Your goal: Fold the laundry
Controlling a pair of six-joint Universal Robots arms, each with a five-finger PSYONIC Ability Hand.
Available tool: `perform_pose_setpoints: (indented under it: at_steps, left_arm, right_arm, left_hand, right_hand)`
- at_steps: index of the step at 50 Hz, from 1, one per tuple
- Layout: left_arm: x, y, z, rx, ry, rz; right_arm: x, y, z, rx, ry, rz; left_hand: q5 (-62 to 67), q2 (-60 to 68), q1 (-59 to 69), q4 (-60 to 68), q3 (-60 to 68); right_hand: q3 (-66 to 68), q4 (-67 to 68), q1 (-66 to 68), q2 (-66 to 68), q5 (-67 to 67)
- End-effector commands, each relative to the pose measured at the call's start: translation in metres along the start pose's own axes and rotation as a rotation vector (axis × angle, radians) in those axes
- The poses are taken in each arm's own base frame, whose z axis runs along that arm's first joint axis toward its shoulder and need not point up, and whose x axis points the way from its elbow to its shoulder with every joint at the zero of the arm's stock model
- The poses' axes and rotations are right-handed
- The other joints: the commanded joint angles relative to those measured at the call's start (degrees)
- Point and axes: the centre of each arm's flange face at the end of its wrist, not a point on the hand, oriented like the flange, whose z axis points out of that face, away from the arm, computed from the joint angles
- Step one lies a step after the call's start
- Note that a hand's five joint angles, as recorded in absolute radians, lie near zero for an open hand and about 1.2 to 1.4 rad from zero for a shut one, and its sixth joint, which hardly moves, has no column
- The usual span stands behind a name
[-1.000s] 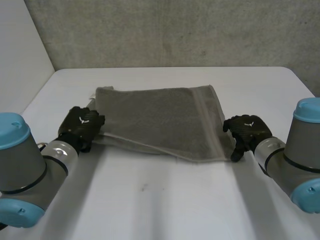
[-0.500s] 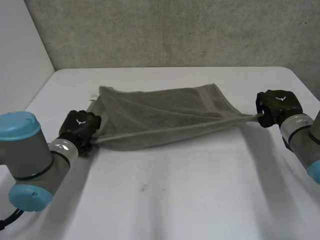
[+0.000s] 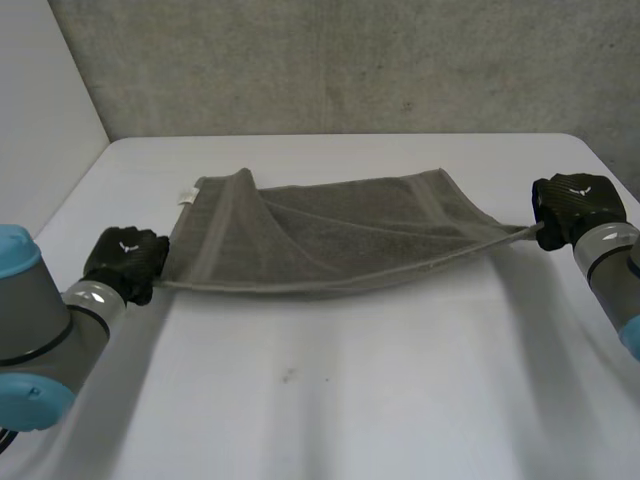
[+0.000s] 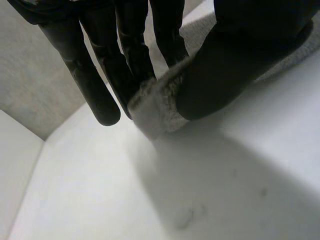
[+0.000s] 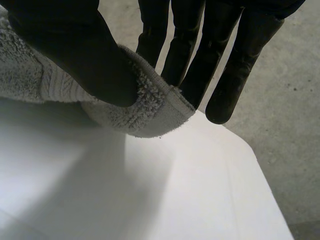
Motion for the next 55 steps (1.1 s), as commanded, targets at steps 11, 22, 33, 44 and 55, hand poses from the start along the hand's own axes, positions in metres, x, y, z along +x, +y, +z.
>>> perform_pose_setpoints:
  at_steps: [11,22,33,44,55]
  left_arm:
    - [-0.026,-0.063,-0.133,-0.099,0.037,0.318]
    - [-0.016,-0.071,-0.153,-0.042,0.139,0.367]
    - [-0.016,-0.039,-0.054,-0.047,0.146,0.371]
    - [-0.018,-0.021,0.028,-0.062,0.134,0.368]
    - [-0.012,-0.029,0.075,0.016,0.084,0.381]
  right_arm:
    - [0.010,-0.038,-0.108,-0.278,-0.182,-0.632]
    - [0.010,-0.053,-0.138,-0.230,-0.186,-0.689]
    - [-0.008,-0.020,-0.055,-0.199,-0.138,-0.687]
    - [-0.043,-0.006,0.018,-0.089,-0.044,-0.698]
    - [-0.058,0.002,0.058,0.015,0.028,-0.704]
  left_hand:
    - [18.15,17.77,18.43,18.01,17.83]
    - [18.15,17.77,18.43,18.01,17.83]
    - [18.15,17.77,18.43,18.01,17.83]
    - [18.15,17.77,18.43,18.01,17.83]
    - [18.15,17.77,18.43,18.01,17.83]
  right_hand:
    - [12.27,11.70,24.16,12.42,14.16]
    - [12.27,11.70,24.16,12.42,14.16]
    - [12.27,11.70,24.16,12.42,14.16]
    - [12.27,11.70,24.16,12.42,14.16]
    - [12.27,11.70,24.16,12.42,14.16]
